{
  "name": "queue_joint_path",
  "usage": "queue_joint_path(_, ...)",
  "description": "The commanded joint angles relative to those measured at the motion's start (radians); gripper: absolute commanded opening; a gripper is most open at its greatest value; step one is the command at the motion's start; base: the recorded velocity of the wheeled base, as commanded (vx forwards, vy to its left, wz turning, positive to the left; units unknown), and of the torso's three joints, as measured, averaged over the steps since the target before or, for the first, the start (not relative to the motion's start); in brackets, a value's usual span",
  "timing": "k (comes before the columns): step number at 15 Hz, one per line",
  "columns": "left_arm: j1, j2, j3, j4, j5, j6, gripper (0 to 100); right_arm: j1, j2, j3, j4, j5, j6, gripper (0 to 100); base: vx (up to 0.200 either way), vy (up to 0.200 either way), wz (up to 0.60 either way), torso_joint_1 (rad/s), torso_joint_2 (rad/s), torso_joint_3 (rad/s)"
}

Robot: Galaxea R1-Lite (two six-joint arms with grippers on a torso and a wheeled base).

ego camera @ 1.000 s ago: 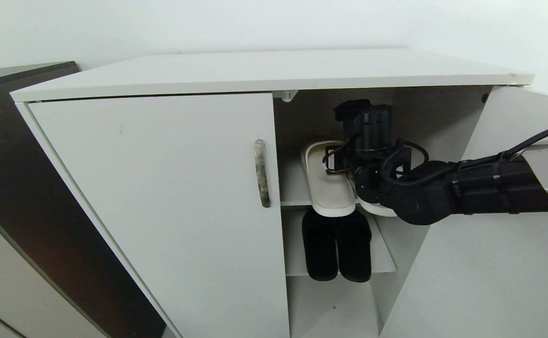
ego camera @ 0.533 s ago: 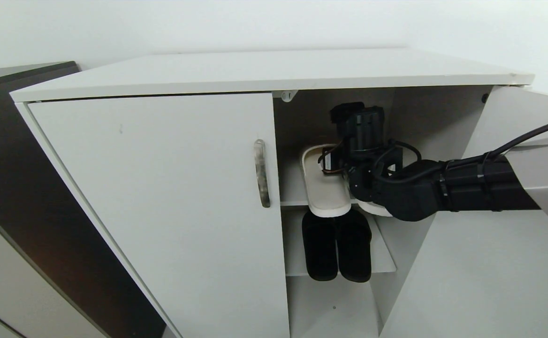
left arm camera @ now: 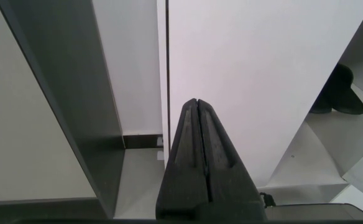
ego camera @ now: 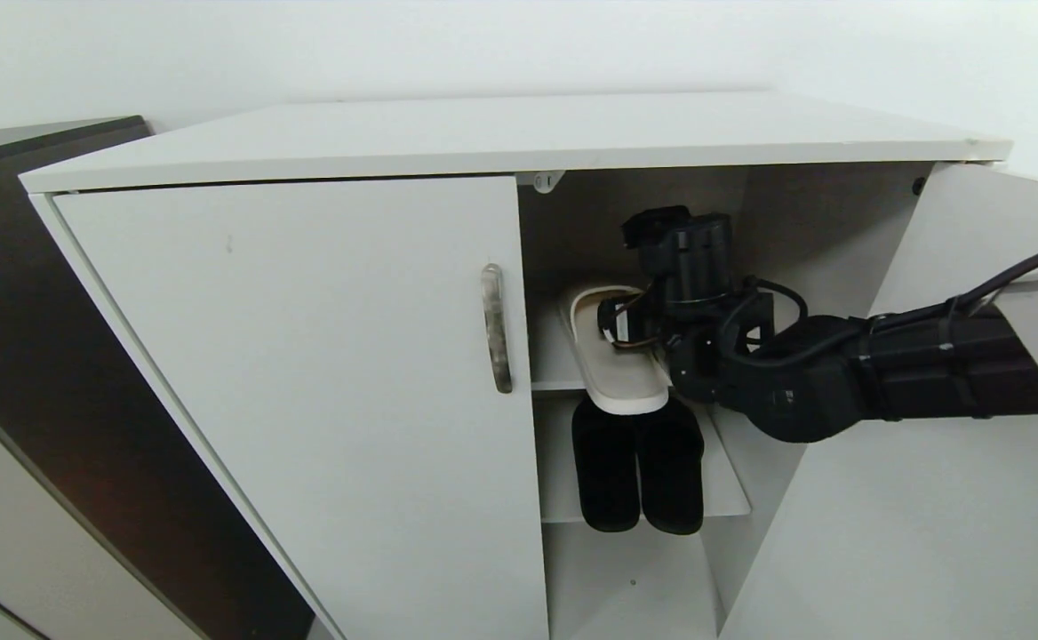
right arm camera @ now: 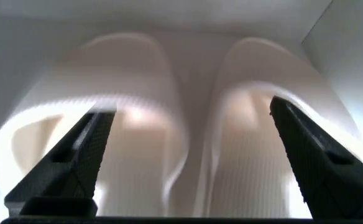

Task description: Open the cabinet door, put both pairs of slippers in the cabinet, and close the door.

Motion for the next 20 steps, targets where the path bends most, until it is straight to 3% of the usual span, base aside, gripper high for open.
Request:
queue_joint_path(1,0.0,0.001,0.0,0.0,0.0,0.0,0,0.048,-0.128,0.127,-0.015,0.003,0.006,100,0.0,0.0,0.0,0.0,0.0,0.0)
queue_joint_path(6,0.0,0.001,0.0,0.0,0.0,0.0,0,0.097,-0.421,0.479,-0.104,0.196,0.007,100,0.0,0.0,0.0,0.0,0.0,0.0)
queue_joint_path(9,0.0,0.001,0.0,0.0,0.0,0.0,0,0.144,-0.57,0.632,-0.105,0.251,0.05,100,0.0,0.0,0.0,0.0,0.0,0.0)
queue_joint_path(10,-0.001,0.001,0.0,0.0,0.0,0.0,0,0.167,-0.6,0.658,-0.105,0.253,0.084,0,0.0,0.0,0.0,0.0,0.0,0.0)
queue_joint_path(14,0.0,0.001,0.0,0.0,-0.002,0.0,0,0.192,-0.659,0.738,-0.104,0.306,0.099,0,0.0,0.0,0.0,0.0,0.0,0.0)
queue_joint_path(20,0.0,0.001,0.0,0.0,-0.002,0.0,0,0.192,-0.656,0.766,-0.105,0.312,0.101,0,-0.2,0.0,0.0,0.005,0.0,0.0)
